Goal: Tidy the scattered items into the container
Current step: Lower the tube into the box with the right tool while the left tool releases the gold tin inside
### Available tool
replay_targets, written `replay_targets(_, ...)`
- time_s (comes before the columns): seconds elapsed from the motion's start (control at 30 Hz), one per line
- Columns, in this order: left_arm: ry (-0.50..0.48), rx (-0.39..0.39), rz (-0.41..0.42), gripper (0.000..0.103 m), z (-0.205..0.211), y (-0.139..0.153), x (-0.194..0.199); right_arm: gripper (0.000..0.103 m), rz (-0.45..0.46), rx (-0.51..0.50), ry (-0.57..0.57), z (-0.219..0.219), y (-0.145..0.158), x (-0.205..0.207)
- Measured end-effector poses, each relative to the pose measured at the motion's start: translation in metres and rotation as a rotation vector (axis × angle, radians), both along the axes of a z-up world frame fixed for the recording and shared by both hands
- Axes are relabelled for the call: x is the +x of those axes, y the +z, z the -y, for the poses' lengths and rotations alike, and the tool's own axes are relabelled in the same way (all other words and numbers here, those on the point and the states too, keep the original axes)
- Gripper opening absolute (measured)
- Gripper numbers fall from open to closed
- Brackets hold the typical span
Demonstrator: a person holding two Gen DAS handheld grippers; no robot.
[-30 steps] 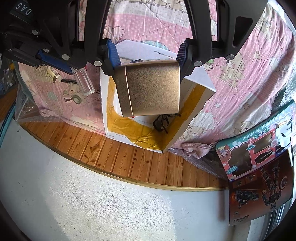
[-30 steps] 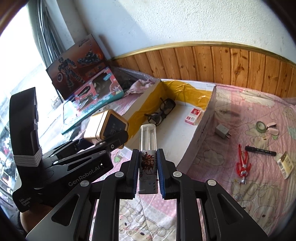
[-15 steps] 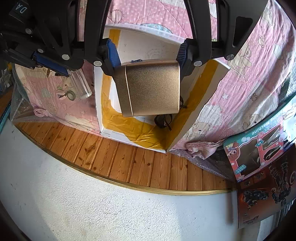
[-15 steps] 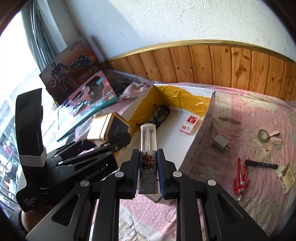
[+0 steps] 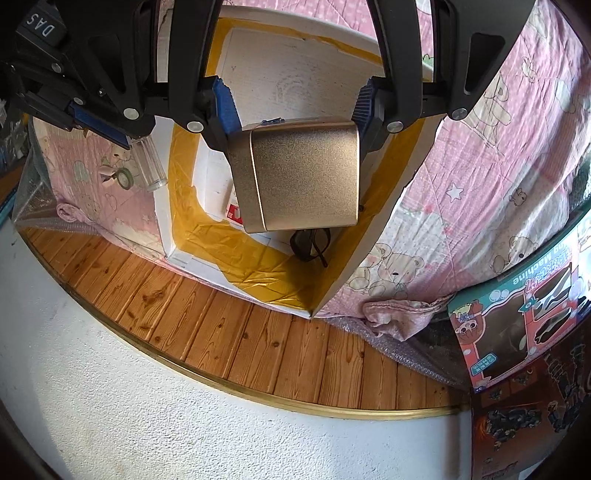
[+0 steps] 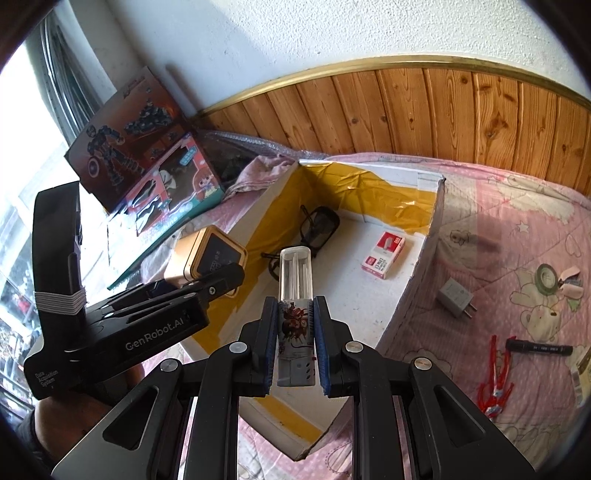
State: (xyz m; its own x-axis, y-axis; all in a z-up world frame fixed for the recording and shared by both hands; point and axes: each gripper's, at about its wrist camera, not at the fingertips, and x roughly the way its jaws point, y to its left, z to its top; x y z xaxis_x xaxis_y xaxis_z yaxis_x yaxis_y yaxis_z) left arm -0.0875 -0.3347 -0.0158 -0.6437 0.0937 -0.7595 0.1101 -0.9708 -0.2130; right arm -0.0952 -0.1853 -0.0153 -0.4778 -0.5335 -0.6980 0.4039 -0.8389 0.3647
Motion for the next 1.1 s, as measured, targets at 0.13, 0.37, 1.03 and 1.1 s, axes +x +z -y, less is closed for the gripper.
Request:
replay_targets(0.13,0.006,-0.013,0.020,0.054,0.010,-0.004,-0.005,0.019,0.025,-0.010,0.007,0.002,-0.004,-0.019)
replay_targets(0.37,-0.045,-0.043,0.047,0.054,0.004,-0.008,-0.018,0.019,0.091,-0.034,0.001,0.008,-0.009,-0.054)
replay_targets(1.03,-0.143,-0.089,0.105,0.054,-0.027,-0.023,-0.037,0.019,0.257,0.013,-0.008,0.037,-0.029,-0.132)
replay_targets(1.1,-0.144,-0.089,0.106,0.054,-0.026,-0.024,-0.038,0.019,0.275,0.022,-0.007,0.039,-0.033,-0.137)
